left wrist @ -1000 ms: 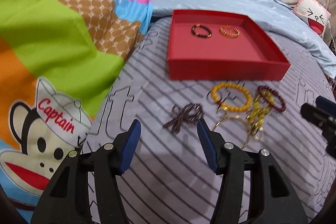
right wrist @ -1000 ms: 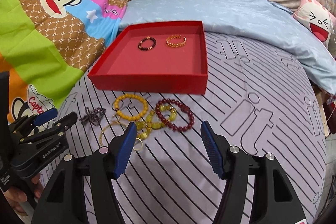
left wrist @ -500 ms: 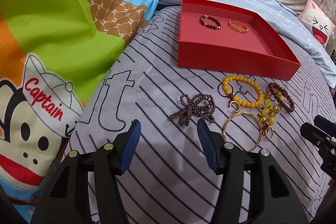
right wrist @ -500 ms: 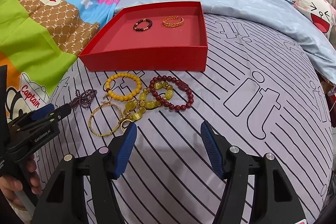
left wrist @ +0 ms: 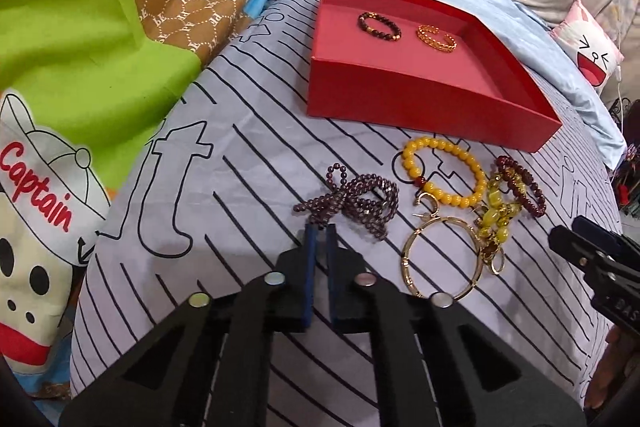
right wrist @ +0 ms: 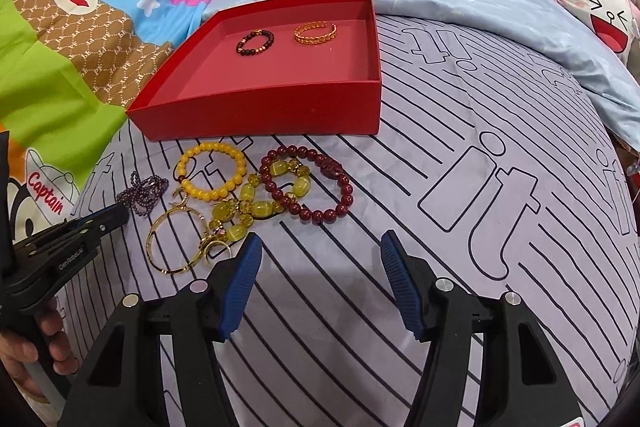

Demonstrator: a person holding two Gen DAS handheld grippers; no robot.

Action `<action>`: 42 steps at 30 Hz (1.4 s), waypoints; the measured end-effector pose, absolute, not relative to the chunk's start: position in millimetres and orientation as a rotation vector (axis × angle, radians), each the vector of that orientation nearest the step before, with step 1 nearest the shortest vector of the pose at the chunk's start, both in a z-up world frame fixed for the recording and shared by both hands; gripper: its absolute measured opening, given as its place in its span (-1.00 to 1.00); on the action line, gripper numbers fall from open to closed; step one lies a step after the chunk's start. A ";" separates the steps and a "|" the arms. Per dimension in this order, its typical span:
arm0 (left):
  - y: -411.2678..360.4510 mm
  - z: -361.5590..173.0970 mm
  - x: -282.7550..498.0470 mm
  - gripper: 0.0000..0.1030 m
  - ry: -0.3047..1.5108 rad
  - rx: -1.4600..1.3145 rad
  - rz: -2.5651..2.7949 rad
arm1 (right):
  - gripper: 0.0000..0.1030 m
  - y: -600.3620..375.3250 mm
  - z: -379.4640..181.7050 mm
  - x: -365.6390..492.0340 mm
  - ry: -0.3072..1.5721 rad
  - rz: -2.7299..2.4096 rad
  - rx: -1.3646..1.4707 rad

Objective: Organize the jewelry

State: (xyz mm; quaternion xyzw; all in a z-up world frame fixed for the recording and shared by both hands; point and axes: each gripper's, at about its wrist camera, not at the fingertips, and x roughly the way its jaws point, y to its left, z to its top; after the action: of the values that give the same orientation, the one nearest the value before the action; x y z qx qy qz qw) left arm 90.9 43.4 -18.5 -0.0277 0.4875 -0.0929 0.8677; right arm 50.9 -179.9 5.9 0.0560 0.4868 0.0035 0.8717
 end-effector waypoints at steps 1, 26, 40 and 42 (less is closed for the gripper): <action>42.4 -18.4 90.8 -0.95 1.018 -0.054 -0.196 | 0.11 -179.4 5.6 53.0 1.018 0.010 0.115; 33.0 -20.6 93.7 -1.00 1.035 -0.040 -0.212 | -0.85 -156.2 -5.6 91.5 1.028 0.095 0.083; 43.9 5.8 79.4 -1.00 0.989 -0.078 -0.237 | -0.86 -170.8 24.6 67.4 0.965 0.085 0.136; 47.6 7.3 77.8 -1.00 0.986 -0.080 -0.231 | -0.86 -172.3 27.4 64.2 0.961 0.083 0.141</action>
State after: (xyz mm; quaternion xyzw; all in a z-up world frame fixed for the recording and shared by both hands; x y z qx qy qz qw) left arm 77.8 47.6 7.3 -0.0383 0.4723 -0.1108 0.8736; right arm 64.2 -172.3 27.4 0.0675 0.4618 0.0401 0.8835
